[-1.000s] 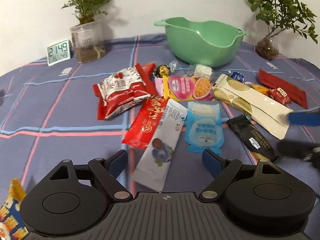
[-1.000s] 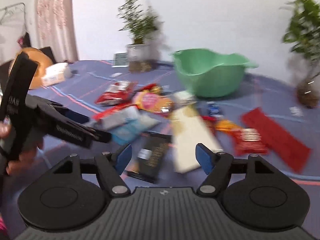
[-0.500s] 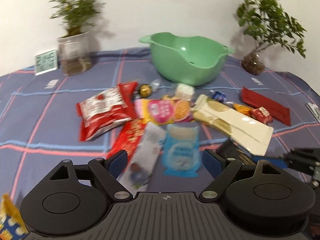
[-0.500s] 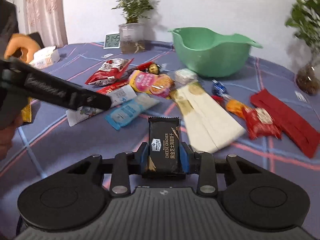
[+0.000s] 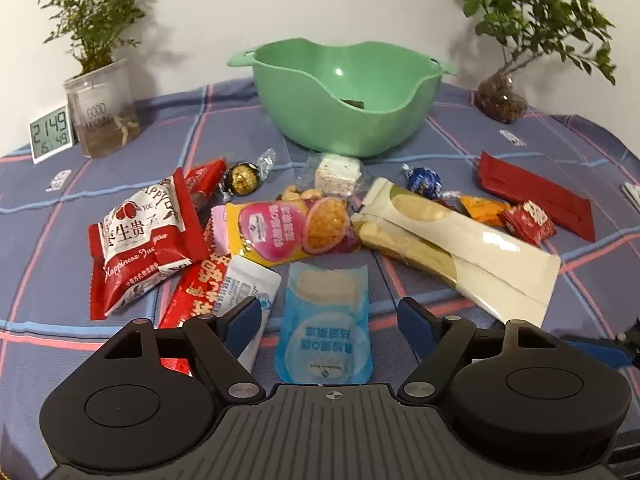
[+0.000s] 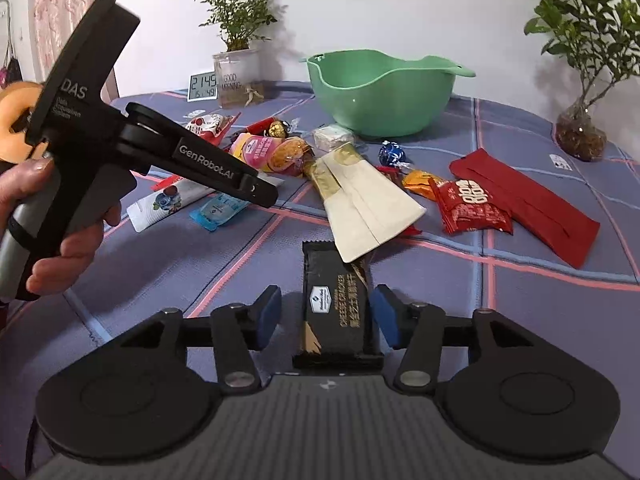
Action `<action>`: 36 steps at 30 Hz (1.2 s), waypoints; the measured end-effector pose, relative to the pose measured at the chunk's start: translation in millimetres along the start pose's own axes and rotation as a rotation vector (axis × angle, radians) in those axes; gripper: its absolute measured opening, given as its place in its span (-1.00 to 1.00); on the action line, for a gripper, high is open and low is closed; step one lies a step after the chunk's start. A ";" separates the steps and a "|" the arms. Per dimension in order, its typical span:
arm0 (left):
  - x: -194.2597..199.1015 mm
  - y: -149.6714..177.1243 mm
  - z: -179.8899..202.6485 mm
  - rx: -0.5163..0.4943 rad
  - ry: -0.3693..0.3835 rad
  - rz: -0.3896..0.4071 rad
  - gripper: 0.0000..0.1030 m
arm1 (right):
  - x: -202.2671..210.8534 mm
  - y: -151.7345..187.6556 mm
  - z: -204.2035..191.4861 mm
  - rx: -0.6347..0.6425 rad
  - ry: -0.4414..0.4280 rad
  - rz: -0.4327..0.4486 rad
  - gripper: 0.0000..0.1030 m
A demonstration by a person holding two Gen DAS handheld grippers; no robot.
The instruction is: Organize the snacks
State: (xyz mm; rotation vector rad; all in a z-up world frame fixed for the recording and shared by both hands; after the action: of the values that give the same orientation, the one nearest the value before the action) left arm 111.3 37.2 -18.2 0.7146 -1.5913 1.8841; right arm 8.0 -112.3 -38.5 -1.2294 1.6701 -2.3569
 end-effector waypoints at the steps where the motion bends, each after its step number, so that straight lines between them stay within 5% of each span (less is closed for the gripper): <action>1: 1.6 2.8 2.2 -0.012 0.005 -0.001 1.00 | -0.9 0.0 -2.0 0.007 0.005 0.001 0.12; 5: 10.1 19.5 9.2 -0.047 0.041 -0.010 1.00 | 0.5 1.2 -3.2 0.002 -0.005 0.013 -0.19; 18: -4.8 0.8 -1.8 0.027 -0.008 0.004 1.00 | 1.2 2.4 0.6 -0.024 0.009 0.007 -0.11; 19: -2.6 3.2 -1.4 0.012 -0.022 0.013 0.85 | 1.1 2.6 0.6 -0.025 0.009 0.008 -0.11; 24: 17.2 18.8 -9.0 0.051 -0.004 0.010 0.71 | 4.7 5.7 -1.1 -0.024 -0.001 0.018 -0.26; 28: 34.0 33.2 -12.1 0.067 -0.002 -0.001 0.74 | 10.6 9.6 -4.9 -0.023 -0.023 0.022 -0.26; 30: 38.3 37.2 -11.8 0.065 -0.016 -0.008 1.00 | 11.8 9.6 -5.3 -0.021 -0.021 0.015 -0.14; 36: 36.8 40.7 -12.5 0.066 -0.039 -0.007 1.00 | 15.0 9.9 -7.6 -0.018 -0.014 -0.030 -0.11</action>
State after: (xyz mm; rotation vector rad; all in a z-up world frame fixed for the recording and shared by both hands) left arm 56.0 47.2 -21.8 0.7883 -1.5543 1.9364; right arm -11.0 -116.8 -38.6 -1.2797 1.6850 -2.3497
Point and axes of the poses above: each gripper's, at about its wrist camera, not at the fingertips, and x roughly against the way its jaws point, z to its right, y to its underside, the point moved 4 cm from there along -x, roughly the way its jaws point, and after that the axes turned 9 degrees about x, right-handed, at the moved point
